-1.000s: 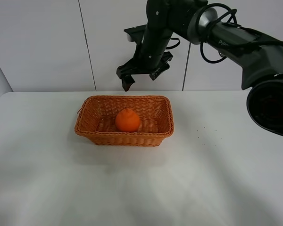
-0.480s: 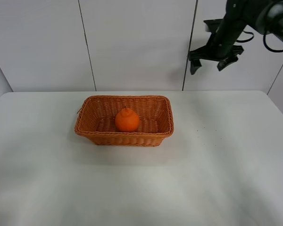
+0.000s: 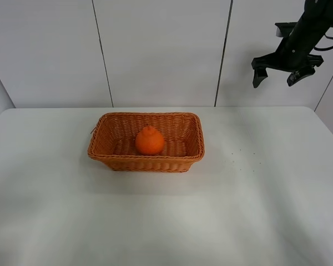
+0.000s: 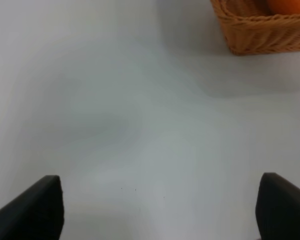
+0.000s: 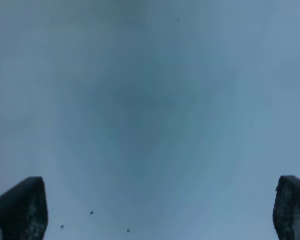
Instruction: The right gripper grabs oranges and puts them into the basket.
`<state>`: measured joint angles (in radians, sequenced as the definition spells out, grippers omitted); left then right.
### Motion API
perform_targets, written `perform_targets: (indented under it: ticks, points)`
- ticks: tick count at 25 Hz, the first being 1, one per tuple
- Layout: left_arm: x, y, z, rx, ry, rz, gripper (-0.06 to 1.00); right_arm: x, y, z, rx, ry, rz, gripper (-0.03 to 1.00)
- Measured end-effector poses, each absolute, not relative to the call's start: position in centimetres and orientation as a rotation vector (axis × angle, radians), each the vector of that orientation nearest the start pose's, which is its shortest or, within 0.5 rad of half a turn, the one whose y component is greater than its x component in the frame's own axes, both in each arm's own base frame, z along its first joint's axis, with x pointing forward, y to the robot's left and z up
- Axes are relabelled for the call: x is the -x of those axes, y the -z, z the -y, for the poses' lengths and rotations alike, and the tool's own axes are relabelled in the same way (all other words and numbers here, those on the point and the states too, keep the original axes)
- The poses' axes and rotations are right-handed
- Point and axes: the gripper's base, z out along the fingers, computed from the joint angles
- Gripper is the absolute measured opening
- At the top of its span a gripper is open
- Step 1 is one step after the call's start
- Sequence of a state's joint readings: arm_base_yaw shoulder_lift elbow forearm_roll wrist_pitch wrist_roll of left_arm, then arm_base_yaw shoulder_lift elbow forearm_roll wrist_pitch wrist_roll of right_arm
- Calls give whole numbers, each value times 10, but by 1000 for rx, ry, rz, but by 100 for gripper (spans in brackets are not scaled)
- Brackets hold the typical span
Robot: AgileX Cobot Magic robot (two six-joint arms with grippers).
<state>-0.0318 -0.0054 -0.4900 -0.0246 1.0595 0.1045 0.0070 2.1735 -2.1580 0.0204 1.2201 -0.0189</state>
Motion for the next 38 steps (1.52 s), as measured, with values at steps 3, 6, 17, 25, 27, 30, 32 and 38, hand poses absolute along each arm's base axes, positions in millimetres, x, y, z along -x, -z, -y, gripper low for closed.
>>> perform_targets:
  ticks: [3,6,17,25,27,30,32,38]
  points:
    - [5,-275,2,-140,-16,-2043,88,-461,-312,-6,35,-27,-2696,69]
    - [5,-275,2,-140,-16,-2043,88,-438,-329,-6,36,-29,-2690,69]
    - [5,-275,2,-140,-16,-2043,88,-287,-347,-9,59,-97,-2776,69]
    - [5,-275,2,-140,-16,-2043,88,-156,-291,-8,62,-92,-2879,69]
    - [5,-275,2,-140,-16,-2043,88,-130,-279,-7,62,-79,-2819,69]
    - [5,-275,2,-140,-16,-2043,88,-99,-264,-6,58,-73,-2697,69]
    - [5,-275,2,-140,-16,-2043,88,-81,-259,-6,57,-69,-2609,69]
    - [5,-275,2,-140,-16,-2043,88,-41,-274,-5,58,-60,-2305,69]
